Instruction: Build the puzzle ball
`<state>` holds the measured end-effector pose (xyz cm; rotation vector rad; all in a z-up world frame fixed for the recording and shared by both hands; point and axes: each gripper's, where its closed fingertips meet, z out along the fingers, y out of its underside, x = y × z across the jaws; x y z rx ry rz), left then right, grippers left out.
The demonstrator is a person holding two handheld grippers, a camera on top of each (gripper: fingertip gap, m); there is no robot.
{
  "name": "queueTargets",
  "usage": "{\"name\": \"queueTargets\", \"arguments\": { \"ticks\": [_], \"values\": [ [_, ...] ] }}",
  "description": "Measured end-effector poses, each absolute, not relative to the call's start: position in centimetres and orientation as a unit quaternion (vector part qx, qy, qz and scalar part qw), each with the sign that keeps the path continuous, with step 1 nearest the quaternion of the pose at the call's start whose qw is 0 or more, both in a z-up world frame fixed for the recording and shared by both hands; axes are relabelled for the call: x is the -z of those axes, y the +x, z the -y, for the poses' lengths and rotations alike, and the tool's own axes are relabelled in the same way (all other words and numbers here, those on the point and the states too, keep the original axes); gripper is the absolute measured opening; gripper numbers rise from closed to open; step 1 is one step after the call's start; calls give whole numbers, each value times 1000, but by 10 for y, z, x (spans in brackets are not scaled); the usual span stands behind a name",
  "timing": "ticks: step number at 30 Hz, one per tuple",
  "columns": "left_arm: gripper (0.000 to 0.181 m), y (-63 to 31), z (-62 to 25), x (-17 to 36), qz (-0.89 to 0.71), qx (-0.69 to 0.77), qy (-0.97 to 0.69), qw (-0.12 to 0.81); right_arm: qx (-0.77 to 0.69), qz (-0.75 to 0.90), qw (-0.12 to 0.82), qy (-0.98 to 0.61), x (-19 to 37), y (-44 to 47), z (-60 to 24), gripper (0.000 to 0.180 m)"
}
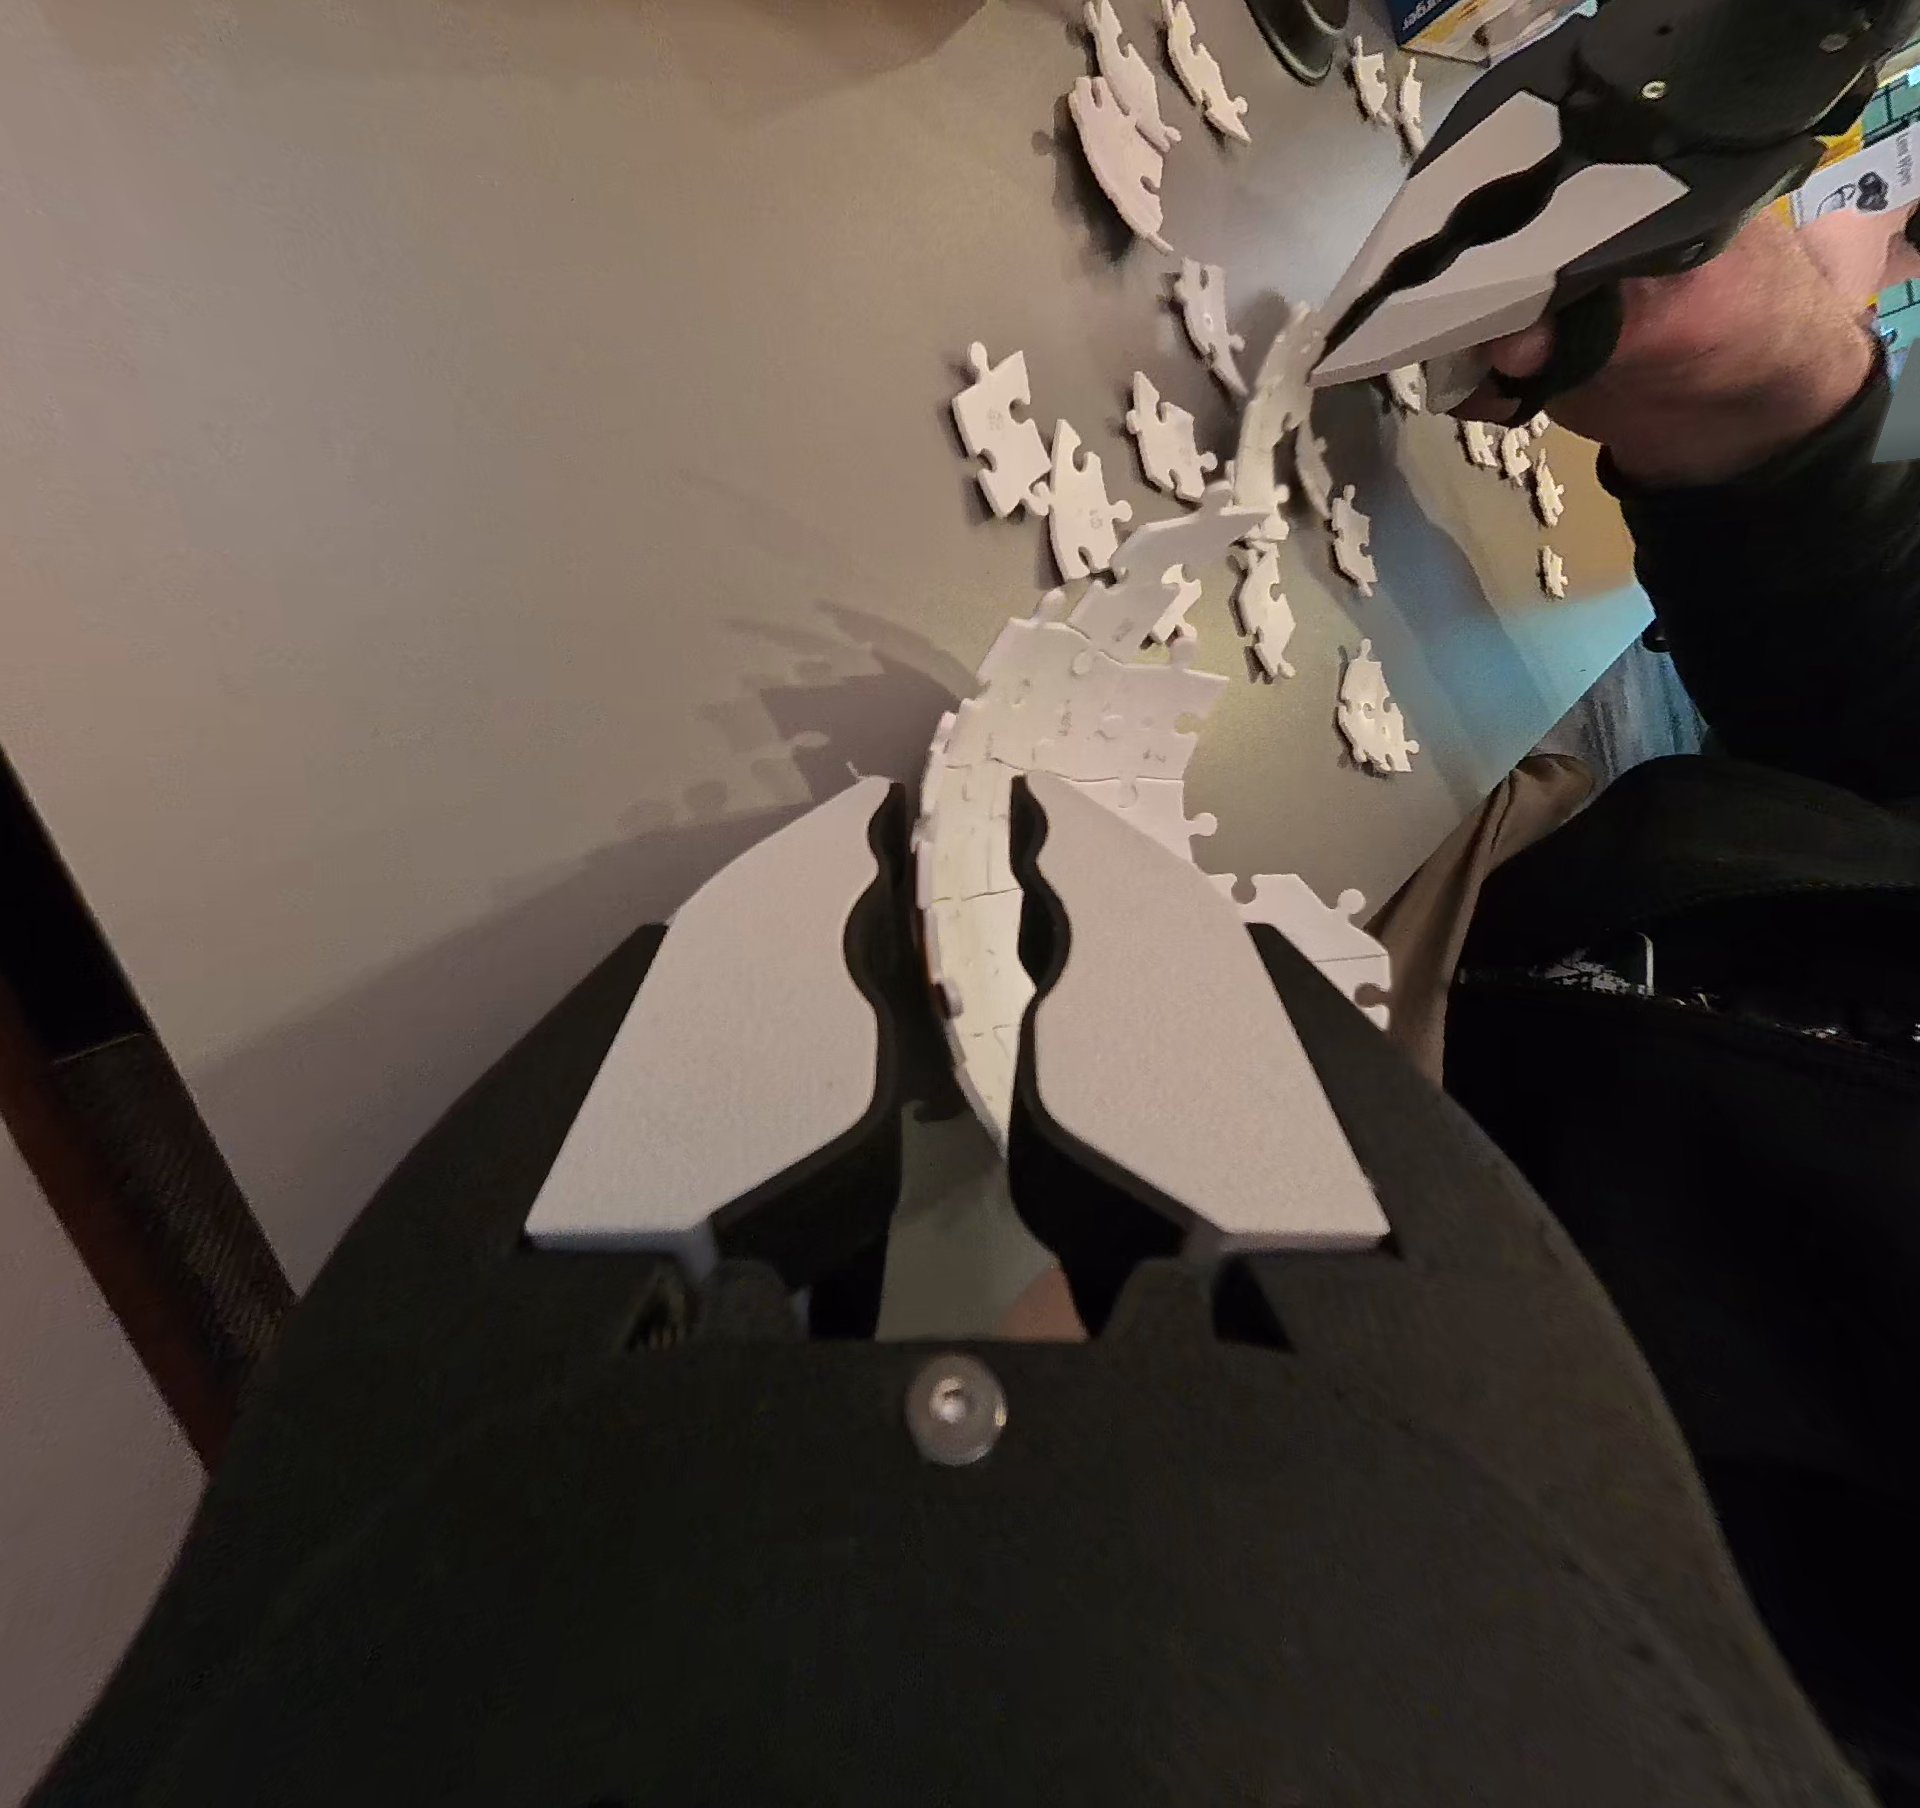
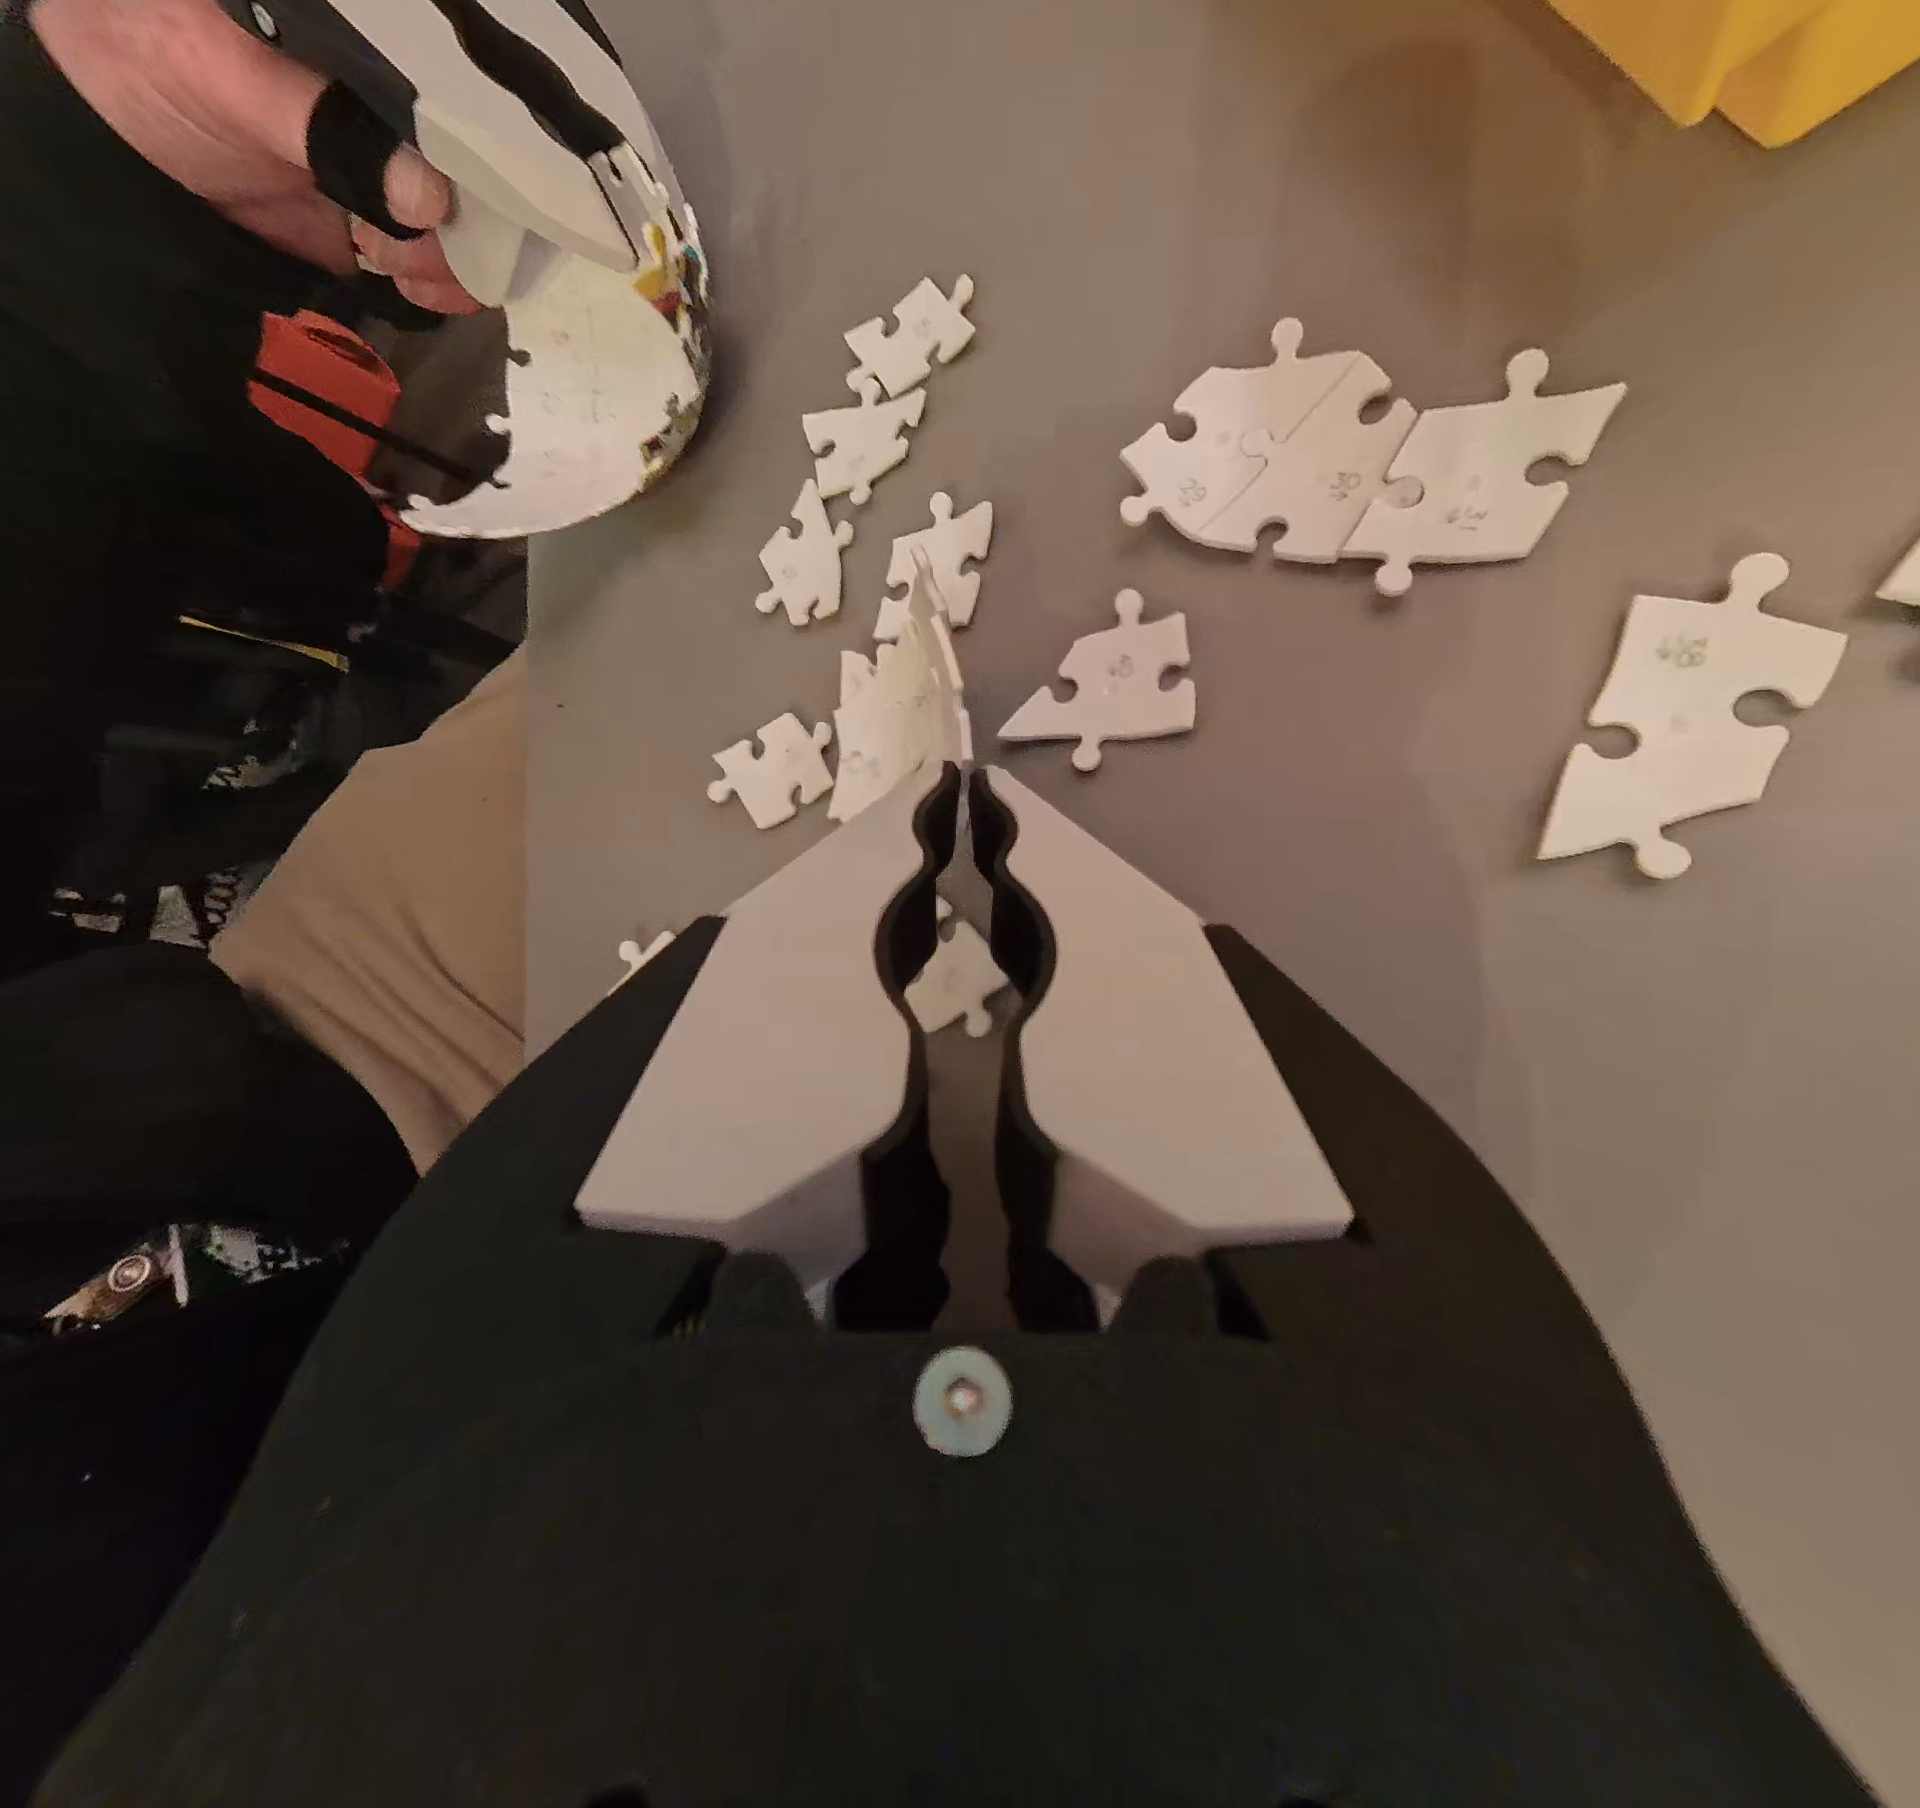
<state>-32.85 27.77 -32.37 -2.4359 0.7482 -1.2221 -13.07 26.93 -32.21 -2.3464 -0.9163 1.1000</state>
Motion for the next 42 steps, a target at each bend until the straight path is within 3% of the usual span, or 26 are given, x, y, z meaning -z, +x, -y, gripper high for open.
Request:
{"name": "queueTargets", "arguments": {
  "ticks": [16,24,42],
  "values": [
    [23,-332,-285,303,-269,417,-846,195,-461,315,250,-791,266,-153,-273,0],
    [26,-313,-286,257,-311,425,-811,256,-497,319,290,-753,220,-199,-281,0],
    [25,-311,-287,250,-318,433,-800,268,-500,327,293,-746,215,-234,-281,0]
  ]
}}
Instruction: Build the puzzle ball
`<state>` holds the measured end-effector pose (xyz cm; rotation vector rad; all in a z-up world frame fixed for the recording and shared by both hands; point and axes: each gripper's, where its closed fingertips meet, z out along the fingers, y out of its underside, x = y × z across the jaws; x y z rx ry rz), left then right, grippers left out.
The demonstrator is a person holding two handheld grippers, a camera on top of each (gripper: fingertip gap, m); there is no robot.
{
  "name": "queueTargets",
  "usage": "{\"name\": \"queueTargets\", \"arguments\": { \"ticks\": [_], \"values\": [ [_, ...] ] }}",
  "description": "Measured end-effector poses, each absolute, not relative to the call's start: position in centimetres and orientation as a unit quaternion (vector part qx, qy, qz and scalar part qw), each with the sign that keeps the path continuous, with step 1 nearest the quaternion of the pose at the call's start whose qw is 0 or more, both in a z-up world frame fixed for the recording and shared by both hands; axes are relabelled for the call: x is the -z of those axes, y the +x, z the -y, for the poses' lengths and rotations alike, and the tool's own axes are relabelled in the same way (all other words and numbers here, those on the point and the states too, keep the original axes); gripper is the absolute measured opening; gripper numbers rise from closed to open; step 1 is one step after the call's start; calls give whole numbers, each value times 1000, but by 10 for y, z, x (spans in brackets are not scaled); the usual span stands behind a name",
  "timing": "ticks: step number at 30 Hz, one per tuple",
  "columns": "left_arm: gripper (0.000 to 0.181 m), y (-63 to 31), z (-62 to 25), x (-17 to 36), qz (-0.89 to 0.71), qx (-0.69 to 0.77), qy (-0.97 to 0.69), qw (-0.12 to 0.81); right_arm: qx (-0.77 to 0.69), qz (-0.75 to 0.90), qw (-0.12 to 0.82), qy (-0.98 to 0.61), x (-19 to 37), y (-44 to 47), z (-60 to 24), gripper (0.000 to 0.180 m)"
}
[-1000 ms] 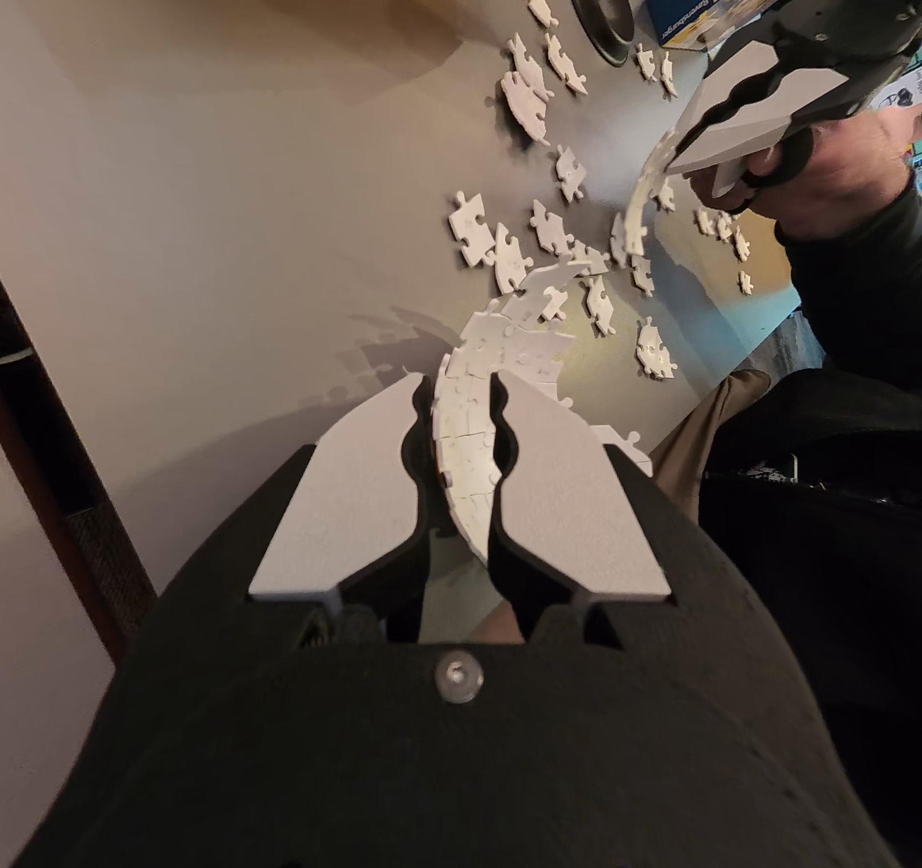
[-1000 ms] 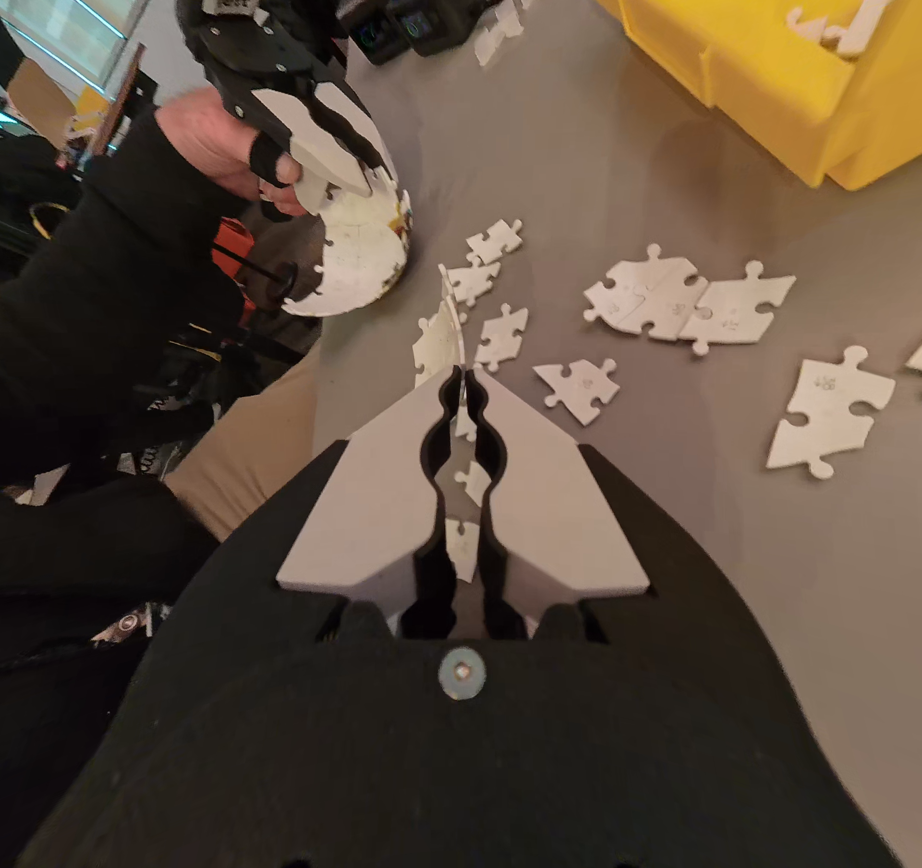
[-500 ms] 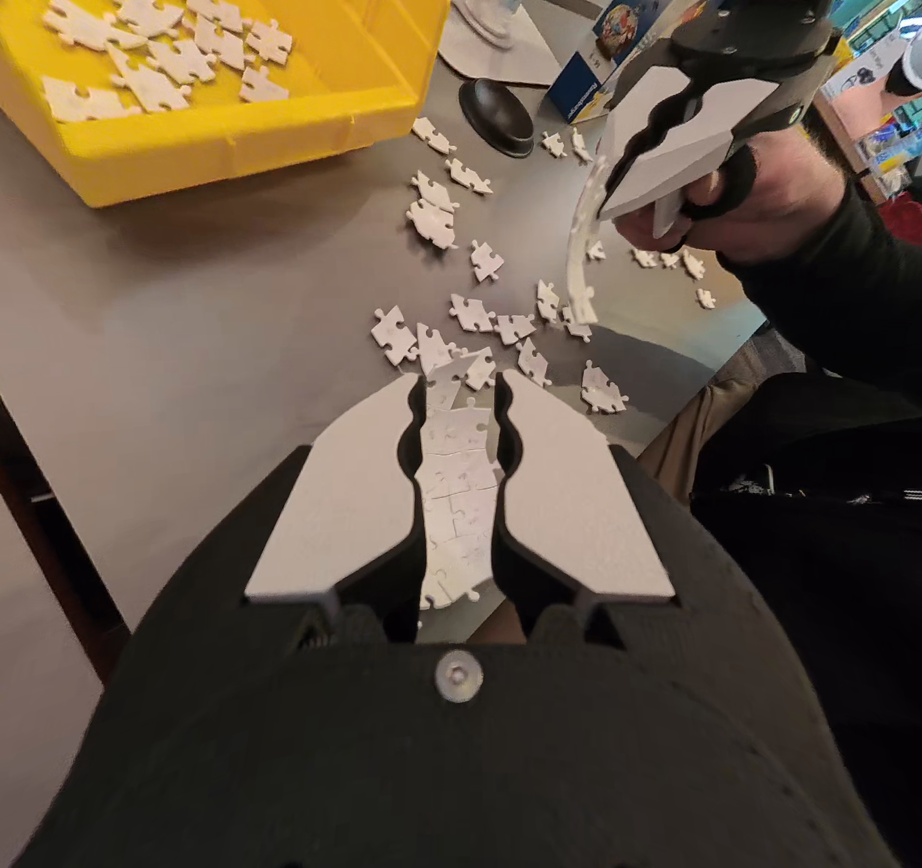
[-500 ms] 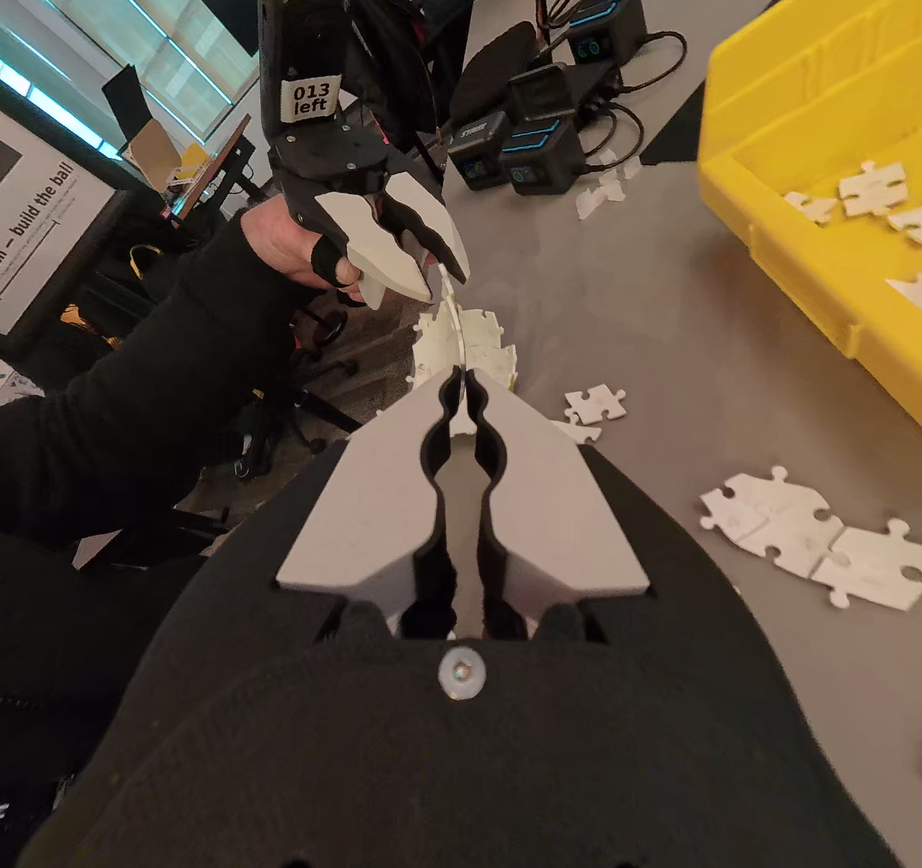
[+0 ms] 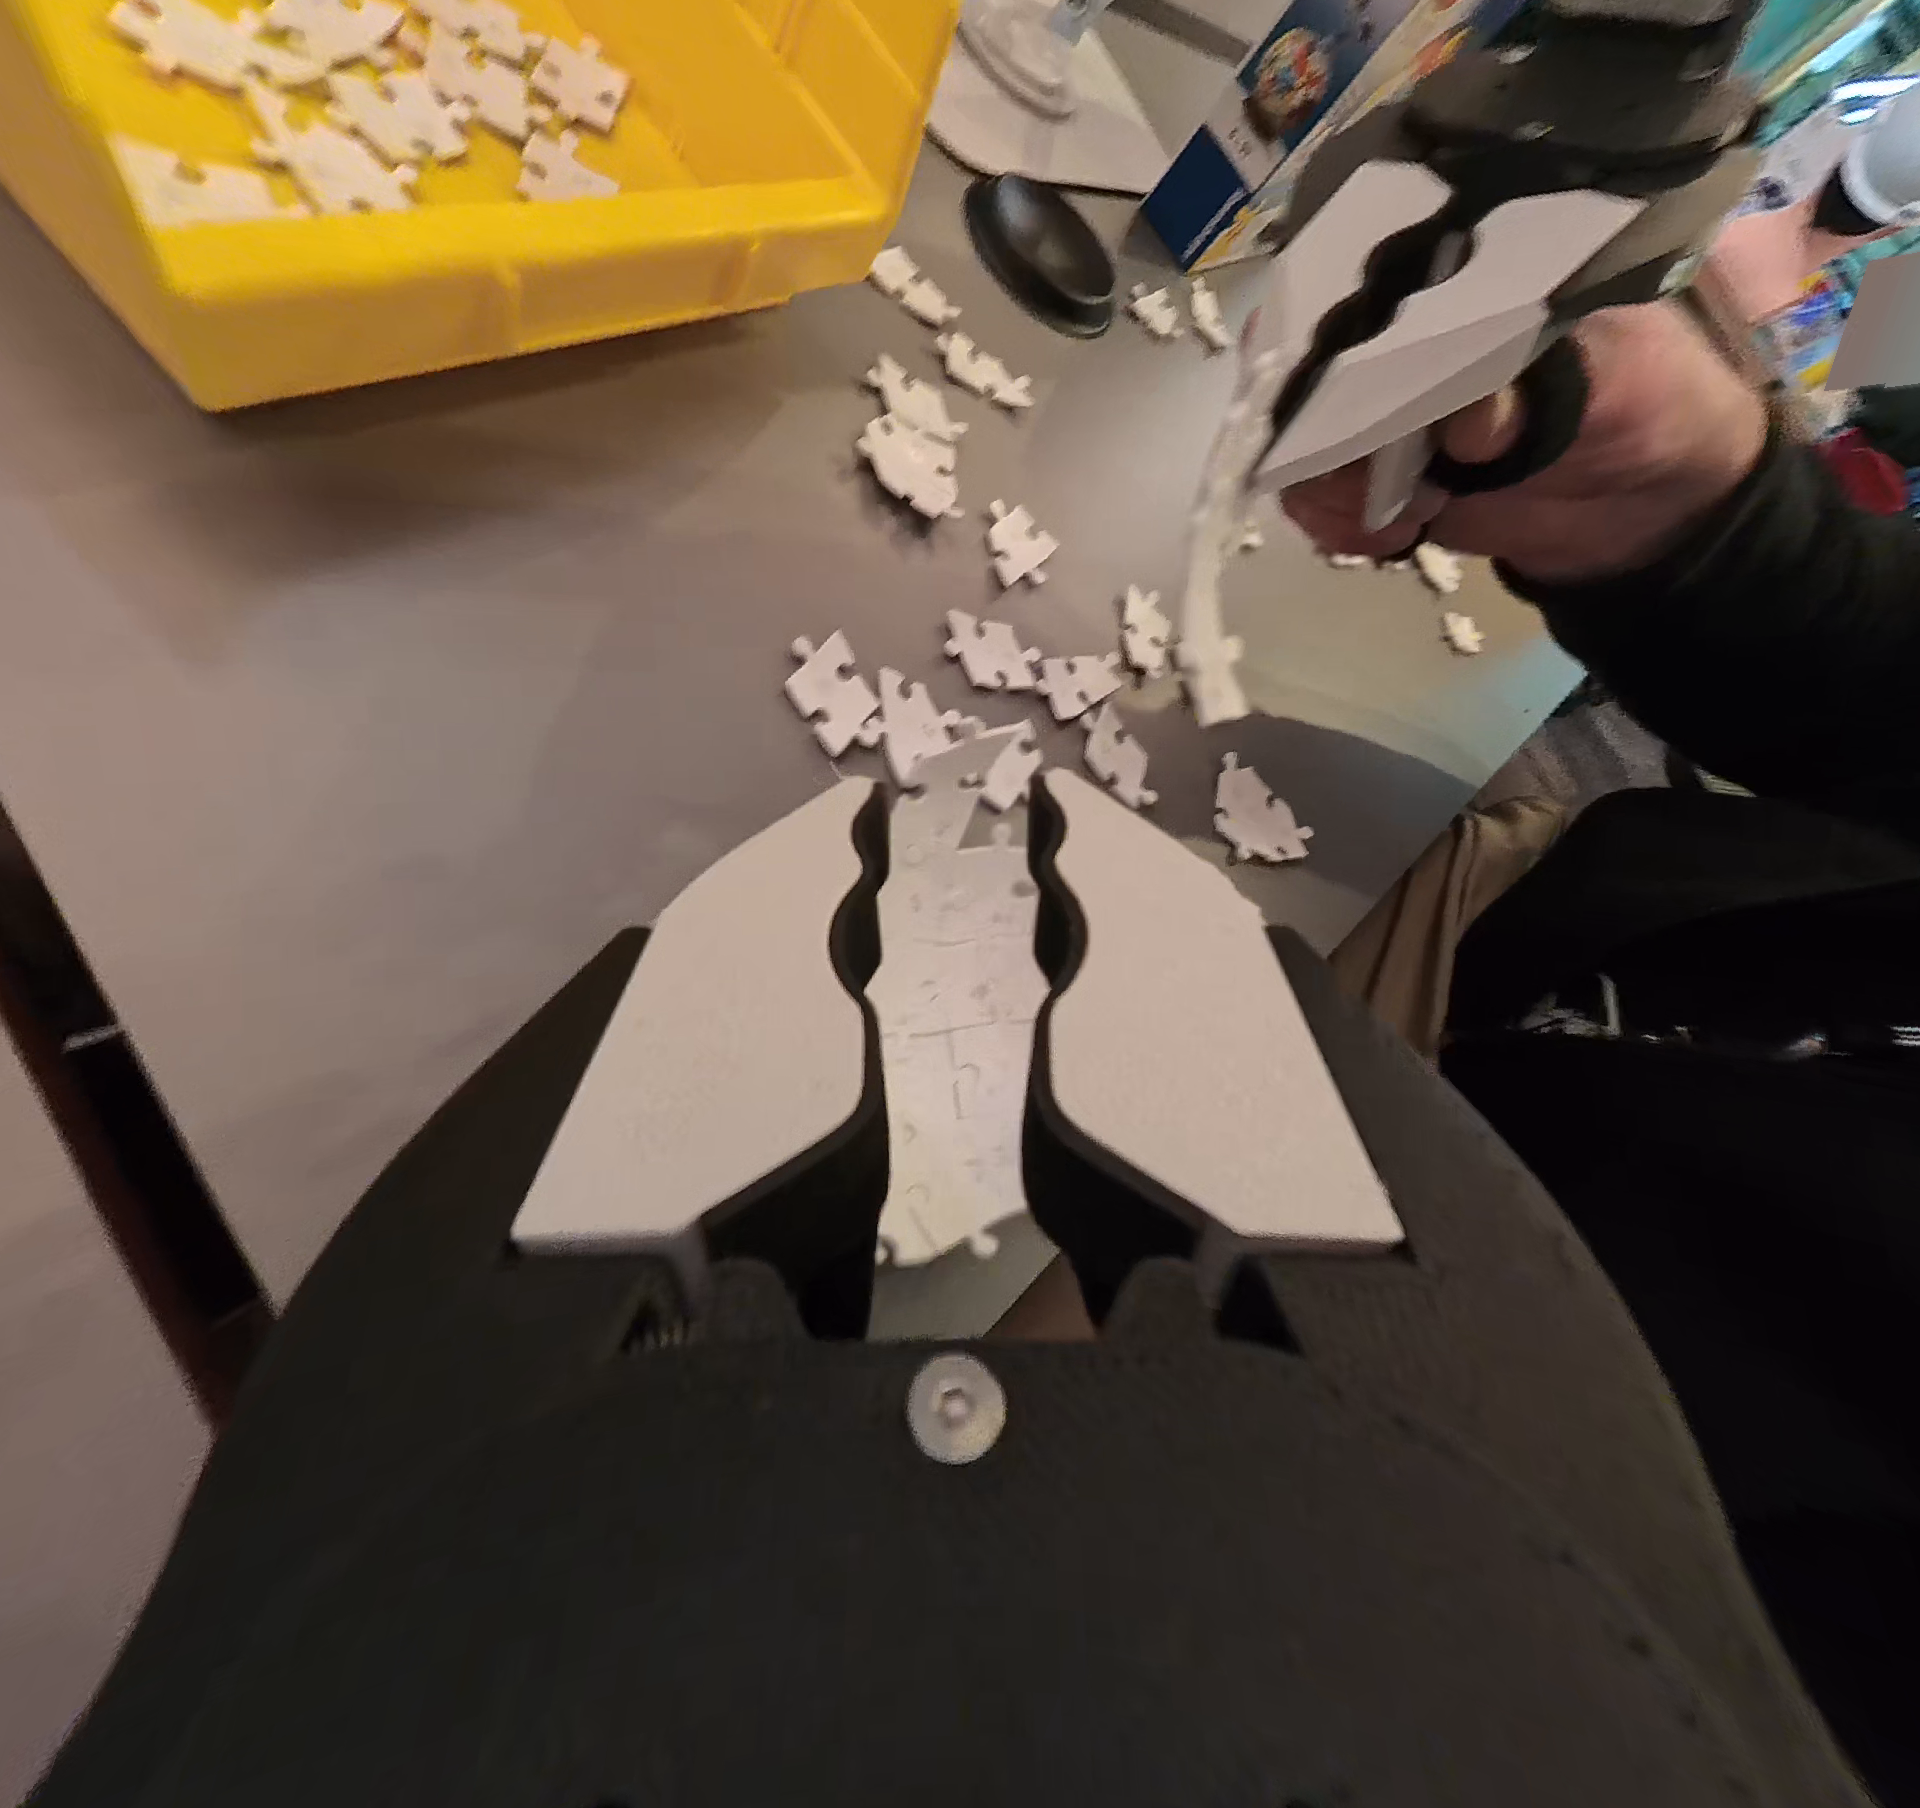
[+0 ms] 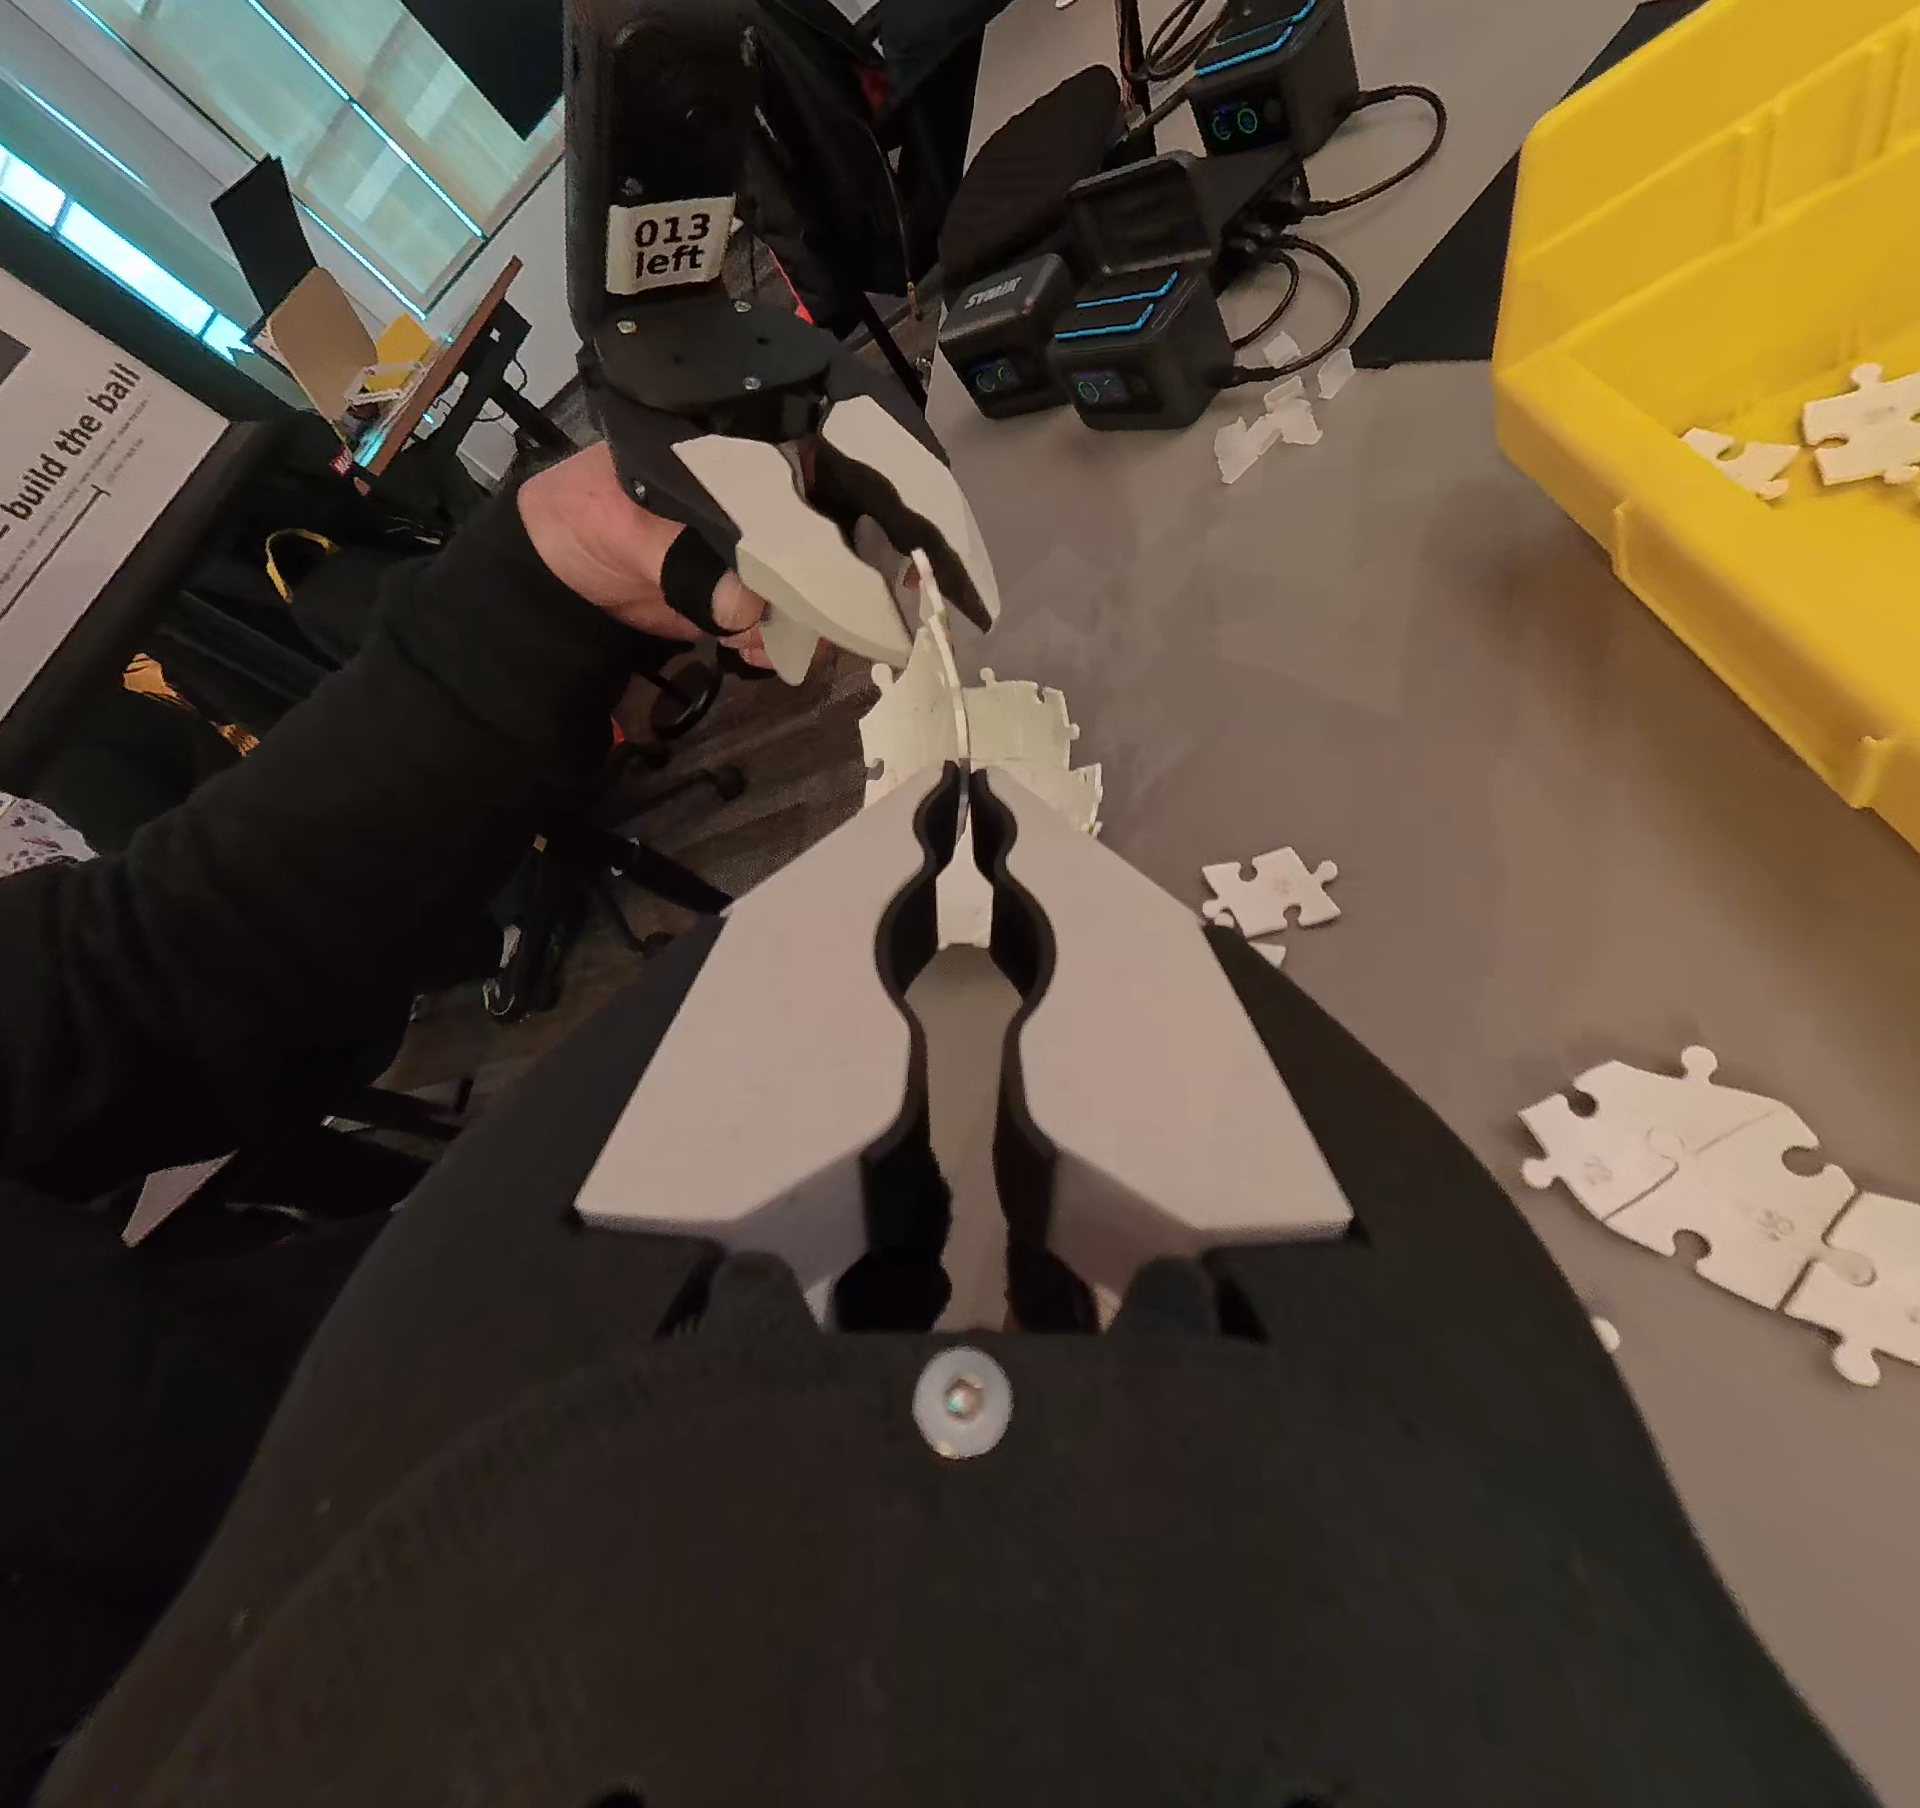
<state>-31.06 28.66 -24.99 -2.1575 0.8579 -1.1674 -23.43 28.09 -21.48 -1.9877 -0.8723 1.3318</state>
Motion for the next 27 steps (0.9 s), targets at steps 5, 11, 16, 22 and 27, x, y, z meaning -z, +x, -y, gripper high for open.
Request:
{"name": "queueTargets", "arguments": {
  "ticks": [5,11,16,22,27],
  "values": [
    [28,-290,-277,229,-332,479,-763,279,-504,315,322,-737,208,-243,-288,0],
    [32,-283,-272,218,-325,525,-736,278,-501,310,346,-730,206,-246,-293,0],
    [28,-281,-272,210,-313,550,-719,287,-497,315,363,-722,202,-250,-293,0],
    [6,-275,-273,214,-302,562,-717,281,-501,322,367,-715,200,-258,-290,0],
    [3,-281,-273,220,-310,540,-734,271,-480,361,352,-718,200,-255,-289,21]
  ]
}}
